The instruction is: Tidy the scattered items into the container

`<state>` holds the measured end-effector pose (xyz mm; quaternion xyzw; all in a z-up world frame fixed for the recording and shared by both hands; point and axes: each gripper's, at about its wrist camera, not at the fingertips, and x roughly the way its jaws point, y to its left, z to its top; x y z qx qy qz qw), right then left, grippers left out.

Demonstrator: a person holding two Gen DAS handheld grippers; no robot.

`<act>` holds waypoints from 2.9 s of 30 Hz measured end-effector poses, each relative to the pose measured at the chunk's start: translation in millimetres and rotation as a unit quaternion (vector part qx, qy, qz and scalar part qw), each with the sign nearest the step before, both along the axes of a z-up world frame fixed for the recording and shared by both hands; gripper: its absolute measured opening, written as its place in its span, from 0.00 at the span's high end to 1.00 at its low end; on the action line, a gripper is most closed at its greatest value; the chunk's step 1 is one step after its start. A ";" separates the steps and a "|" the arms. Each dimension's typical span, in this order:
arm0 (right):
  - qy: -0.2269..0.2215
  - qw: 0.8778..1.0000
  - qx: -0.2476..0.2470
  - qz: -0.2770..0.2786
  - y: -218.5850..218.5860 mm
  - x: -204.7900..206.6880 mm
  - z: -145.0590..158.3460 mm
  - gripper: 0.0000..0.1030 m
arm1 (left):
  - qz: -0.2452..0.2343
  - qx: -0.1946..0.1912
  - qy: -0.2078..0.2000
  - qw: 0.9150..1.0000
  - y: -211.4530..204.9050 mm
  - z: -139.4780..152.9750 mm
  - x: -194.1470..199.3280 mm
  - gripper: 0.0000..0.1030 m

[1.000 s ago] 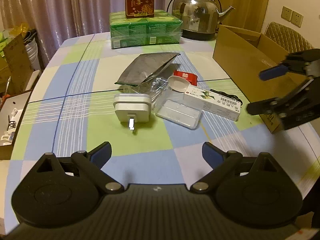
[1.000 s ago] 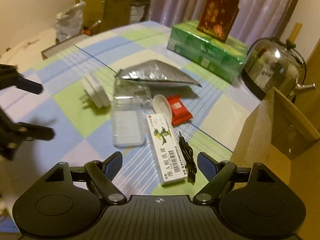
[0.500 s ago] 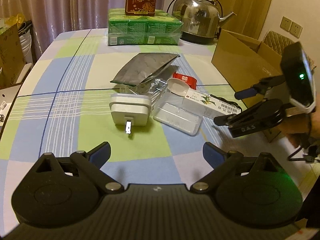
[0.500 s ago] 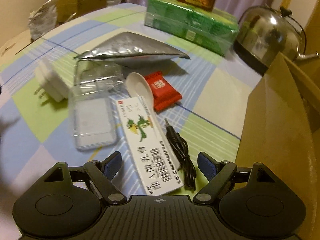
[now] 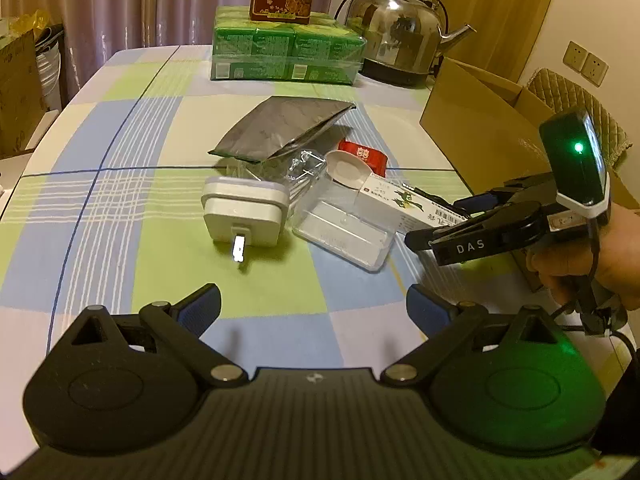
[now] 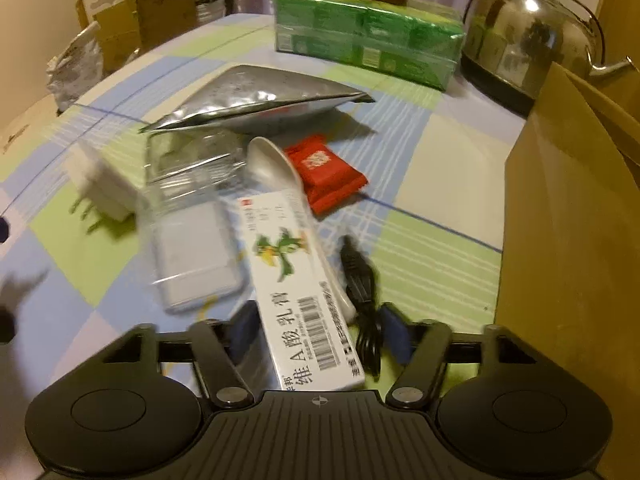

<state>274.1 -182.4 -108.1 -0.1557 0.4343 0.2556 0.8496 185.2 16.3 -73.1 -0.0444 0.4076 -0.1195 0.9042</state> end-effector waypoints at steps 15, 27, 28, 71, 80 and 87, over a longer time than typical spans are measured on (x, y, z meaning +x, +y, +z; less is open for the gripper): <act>0.067 0.994 0.088 -0.019 31.2 -94.1 7.5 0.44 | 0.039 -0.002 -0.007 0.999 20.4 20.4 -25.8 0.05; 0.045 0.995 0.084 0.002 -16.7 -134.4 26.1 0.38 | 0.045 -0.001 -0.003 0.999 14.9 26.8 -49.4 0.05; 0.040 0.996 0.077 -0.002 -22.5 -136.8 25.9 0.37 | 0.042 -0.002 -0.001 0.999 8.8 25.4 -50.3 0.05; -0.007 0.999 0.049 -0.013 -9.5 -111.1 4.5 0.91 | -0.032 0.084 0.031 0.995 -46.7 -21.3 -34.6 0.61; 0.000 0.998 0.053 -0.043 -37.5 -123.1 5.8 0.91 | -0.033 0.117 0.038 0.992 -57.1 -31.1 -30.3 0.68; -0.003 0.996 0.069 -0.051 -44.3 -134.1 17.1 0.91 | -0.036 0.115 0.039 0.992 -59.8 -23.5 -41.9 0.68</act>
